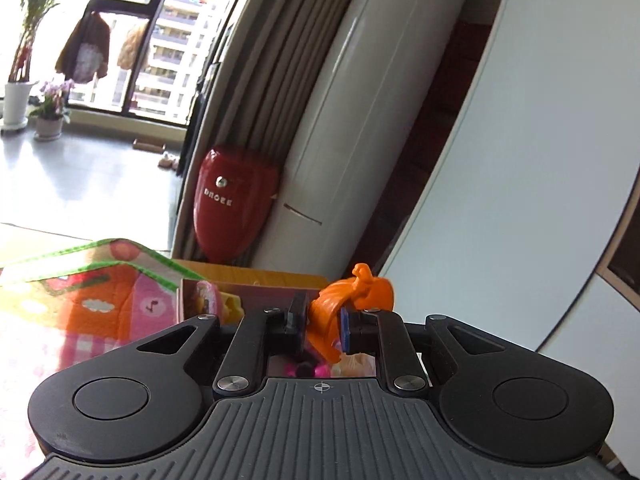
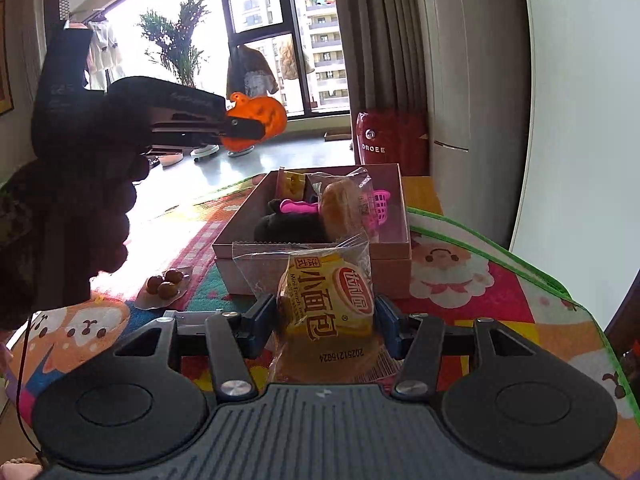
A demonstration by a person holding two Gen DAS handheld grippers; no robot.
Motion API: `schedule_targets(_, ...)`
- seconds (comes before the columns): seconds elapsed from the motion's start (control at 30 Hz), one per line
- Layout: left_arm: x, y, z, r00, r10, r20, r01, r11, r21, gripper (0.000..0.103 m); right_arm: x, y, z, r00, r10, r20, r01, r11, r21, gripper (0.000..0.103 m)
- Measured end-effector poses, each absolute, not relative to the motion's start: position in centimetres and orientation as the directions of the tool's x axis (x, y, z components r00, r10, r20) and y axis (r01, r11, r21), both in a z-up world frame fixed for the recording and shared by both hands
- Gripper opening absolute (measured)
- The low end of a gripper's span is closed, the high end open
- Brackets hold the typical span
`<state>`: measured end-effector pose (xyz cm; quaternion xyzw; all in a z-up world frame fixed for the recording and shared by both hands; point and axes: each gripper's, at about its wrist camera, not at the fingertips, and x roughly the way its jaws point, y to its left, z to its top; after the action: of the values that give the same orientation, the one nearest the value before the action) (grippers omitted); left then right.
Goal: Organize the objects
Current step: 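Carry the orange cup and bread bag over the pink box with both tools, then open both tools to drop the orange cup and bread bag into the box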
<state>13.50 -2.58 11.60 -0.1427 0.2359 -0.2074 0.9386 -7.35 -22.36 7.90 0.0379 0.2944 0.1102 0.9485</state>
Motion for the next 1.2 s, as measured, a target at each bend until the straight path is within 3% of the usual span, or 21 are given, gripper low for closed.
schedule_targets(0.17,15.1,-2.6,10.8,0.806,-0.442,-0.395,0.308,0.881,-0.359,0.022,-6.2,-21.8,8.2,0.796,0.232,-0.559,-0.192,0.973,0.130,0.054)
schedule_targets(0.37,10.3,1.1,10.7,0.810,-0.466,-0.357,0.357,0.874,-0.330,0.022,-5.7,-21.8,8.3,0.787,0.220,-0.577,-0.187,0.975,0.116,0.054)
schedule_targets(0.47,6.8,2.4,9.3,0.782,-0.475,-0.403,0.400,0.879,-0.258,0.022,-4.8,-22.6,9.2,0.772,0.234,-0.591,-0.177,0.972,0.154,0.054)
schedule_targets(0.6,2.3,3.2,6.9,0.712,-0.514,-0.478,0.486,0.852,-0.192,0.022,-2.3,-23.2,13.0,0.815,0.214,-0.539,-0.157,0.976,0.150,0.054)
schedule_targets(0.83,-1.9,5.0,3.2,0.655,-0.519,-0.549,0.485,0.846,-0.222,0.022,7.4,-21.4,19.2,0.870,0.183,-0.457,-0.114,0.978,0.175,0.054)
schedule_targets(0.97,-2.1,6.5,2.5,0.665,-0.499,-0.556,0.448,0.862,-0.238,0.022,15.0,-19.4,17.0,0.843,0.180,-0.506,-0.064,0.969,0.239,0.054)
schedule_targets(1.2,-2.7,9.6,2.4,0.693,-0.493,-0.526,0.415,0.869,-0.269,0.022,21.8,-16.9,7.4,0.654,0.079,-0.752,0.037,0.990,0.136,0.052)
